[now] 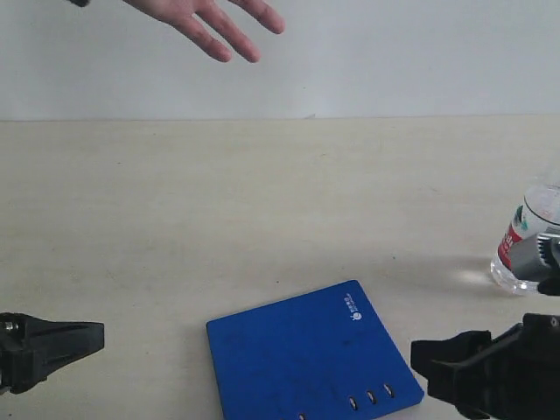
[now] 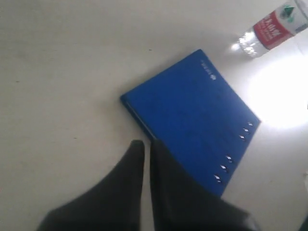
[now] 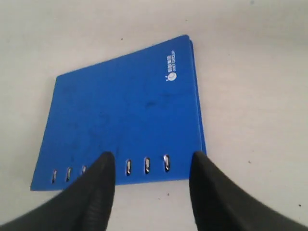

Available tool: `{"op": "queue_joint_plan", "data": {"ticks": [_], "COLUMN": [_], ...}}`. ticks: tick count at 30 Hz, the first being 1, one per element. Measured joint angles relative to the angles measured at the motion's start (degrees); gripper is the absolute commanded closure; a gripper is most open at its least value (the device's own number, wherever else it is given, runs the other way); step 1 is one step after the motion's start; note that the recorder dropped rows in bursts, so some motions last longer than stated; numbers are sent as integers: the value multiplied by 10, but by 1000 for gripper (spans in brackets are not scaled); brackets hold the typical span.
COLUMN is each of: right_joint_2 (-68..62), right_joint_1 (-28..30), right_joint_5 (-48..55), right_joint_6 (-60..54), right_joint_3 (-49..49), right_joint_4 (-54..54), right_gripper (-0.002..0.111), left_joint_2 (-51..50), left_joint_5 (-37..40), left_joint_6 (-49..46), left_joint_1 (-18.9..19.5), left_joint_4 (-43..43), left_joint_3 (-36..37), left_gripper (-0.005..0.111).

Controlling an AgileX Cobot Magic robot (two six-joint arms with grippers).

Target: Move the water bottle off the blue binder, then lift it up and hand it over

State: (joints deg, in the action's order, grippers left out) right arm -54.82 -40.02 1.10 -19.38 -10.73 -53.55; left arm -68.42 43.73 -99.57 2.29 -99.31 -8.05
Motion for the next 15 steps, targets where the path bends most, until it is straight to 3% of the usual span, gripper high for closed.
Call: {"op": "queue_joint_plan", "data": {"ticks": [3,4,6,11,15], "right_joint_2": [-25,-31,-42,-43,-61], "right_joint_1": [0,0,0,0,0], "right_joint_5": [14,21,68,160,126], "right_joint_6": [-2,-6,-39,-127,-116], "right_joint_3": [0,0,0,0,0], "right_joint_4": [0,0,0,0,0], "right_gripper": [76,92,109,108,108], "left_joint_2": [8,15,50,190,285], "left_joint_5": [-32,-36,-46,-132,-158], "left_joint_6": [-1,-1,-2,11,60], "left_joint_1": [0,0,0,0,0], "left_joint_4": [0,0,0,0,5], "left_joint_3": [-9,-13,-30,-74,-86], "left_gripper": [102,102,102,102,102]}}
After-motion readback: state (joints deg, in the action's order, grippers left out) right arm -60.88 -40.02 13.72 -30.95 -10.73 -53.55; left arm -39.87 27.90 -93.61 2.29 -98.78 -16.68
